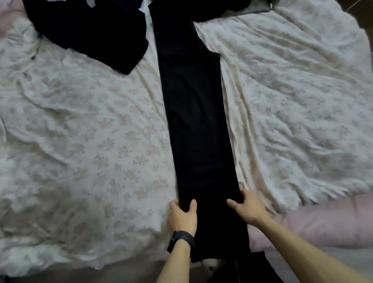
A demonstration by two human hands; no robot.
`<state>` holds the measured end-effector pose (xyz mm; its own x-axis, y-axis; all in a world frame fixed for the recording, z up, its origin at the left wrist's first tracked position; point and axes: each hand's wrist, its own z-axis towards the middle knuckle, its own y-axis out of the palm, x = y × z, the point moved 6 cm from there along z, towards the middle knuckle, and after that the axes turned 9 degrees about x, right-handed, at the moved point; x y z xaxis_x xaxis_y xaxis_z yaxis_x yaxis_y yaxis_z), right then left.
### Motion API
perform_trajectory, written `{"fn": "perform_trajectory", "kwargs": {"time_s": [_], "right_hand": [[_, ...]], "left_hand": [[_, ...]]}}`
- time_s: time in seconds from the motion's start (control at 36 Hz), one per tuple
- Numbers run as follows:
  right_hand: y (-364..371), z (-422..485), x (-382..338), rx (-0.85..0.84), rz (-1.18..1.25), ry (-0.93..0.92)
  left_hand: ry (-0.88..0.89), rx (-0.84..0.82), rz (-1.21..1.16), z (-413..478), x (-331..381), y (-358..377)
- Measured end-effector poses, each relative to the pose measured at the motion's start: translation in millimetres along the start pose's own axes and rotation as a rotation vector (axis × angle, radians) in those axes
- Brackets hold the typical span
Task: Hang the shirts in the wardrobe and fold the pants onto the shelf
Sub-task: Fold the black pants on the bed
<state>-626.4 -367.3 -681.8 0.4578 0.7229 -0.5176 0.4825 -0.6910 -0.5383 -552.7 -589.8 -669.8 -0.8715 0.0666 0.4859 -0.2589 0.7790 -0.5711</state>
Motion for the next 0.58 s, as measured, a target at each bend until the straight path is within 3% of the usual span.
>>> {"fn": "perform_trajectory", "kwargs": {"time_s": [0.08, 0.19, 0.42, 0.58], "right_hand": [[10.2, -20.8, 25.4, -0.108, -0.001, 0.096], [21.5, -59.8, 45.0, -0.249, 0.054, 0.2], [-24.1, -128.9, 21.0, -0.175, 0.092, 0.097], [-71.4, -184.2, -4.9, -0.046, -0.05, -0.033]], "left_hand": [[-0.065, -0.24, 0.056, -23.2, -39.7, -0.9], [-0.115, -0.317, 0.009, -59.6, -58.9, -15.6], [-0.037, -0.36, 0.151, -110.0, -38.0, -58.4], [0.013, -0.288, 0.029, -165.9, -17.7, -88.0]]}}
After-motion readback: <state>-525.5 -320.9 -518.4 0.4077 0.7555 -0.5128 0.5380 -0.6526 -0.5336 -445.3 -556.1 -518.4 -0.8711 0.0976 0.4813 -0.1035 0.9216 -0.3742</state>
